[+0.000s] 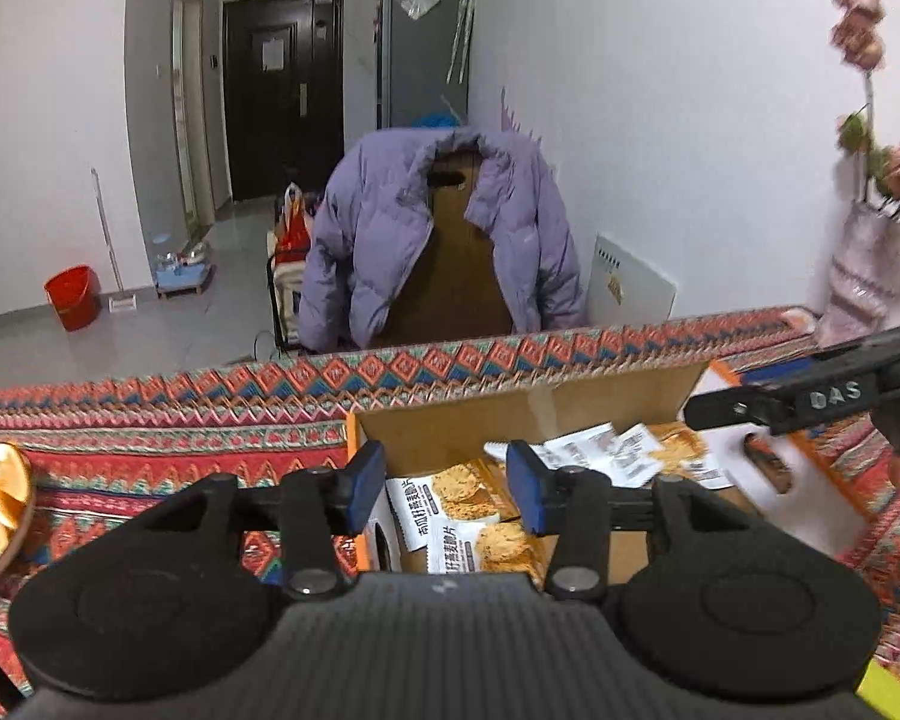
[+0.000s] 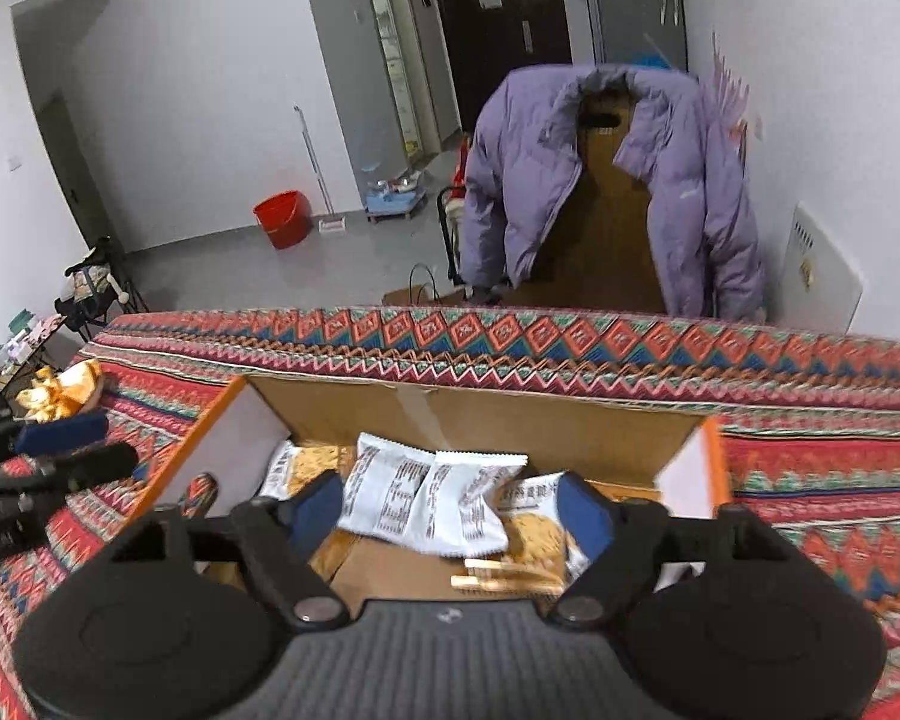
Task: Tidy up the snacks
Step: 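Drop both held packets into the red box and open both grippers, then move both grippers back toward the snack pile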
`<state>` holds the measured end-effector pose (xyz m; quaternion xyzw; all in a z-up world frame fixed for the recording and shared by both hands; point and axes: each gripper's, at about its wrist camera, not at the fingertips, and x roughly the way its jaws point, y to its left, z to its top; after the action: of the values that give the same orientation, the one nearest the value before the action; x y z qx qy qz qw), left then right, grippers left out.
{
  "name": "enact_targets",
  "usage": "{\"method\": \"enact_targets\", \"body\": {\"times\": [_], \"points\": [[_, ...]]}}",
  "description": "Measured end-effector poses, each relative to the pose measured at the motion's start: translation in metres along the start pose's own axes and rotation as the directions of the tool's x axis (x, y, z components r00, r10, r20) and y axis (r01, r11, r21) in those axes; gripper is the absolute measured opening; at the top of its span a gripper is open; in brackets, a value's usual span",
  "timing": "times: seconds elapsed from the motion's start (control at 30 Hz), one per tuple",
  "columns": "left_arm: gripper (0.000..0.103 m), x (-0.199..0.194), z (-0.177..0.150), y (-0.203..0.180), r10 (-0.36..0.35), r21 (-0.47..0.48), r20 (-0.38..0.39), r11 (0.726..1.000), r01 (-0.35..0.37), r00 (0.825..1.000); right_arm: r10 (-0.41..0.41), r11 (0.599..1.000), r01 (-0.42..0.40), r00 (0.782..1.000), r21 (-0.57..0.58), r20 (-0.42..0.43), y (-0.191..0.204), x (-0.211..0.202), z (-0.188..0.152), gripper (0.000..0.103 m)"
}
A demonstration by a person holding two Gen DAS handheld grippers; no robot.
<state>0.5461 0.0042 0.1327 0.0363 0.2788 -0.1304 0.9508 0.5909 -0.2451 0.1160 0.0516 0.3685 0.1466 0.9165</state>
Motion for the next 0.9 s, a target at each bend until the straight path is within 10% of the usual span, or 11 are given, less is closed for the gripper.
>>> {"method": "enact_targets", "body": {"times": [0.3,0.9], "points": [[0.08,-0.125,-0.02,-0.009,0.002,0.013,0.116,1.0,-0.004,0.993,-0.022,0.997,0.03,0.993,-0.068,0.113,0.008,-0.126,-0.039,0.089],[0.096,-0.293,-0.169,-0.039,0.062,-0.089,0.274,0.995,-0.039,0.96,0.058,0.99,-0.016,0.951,-0.138,0.305,0.053,-0.27,-0.215,0.1]]}}
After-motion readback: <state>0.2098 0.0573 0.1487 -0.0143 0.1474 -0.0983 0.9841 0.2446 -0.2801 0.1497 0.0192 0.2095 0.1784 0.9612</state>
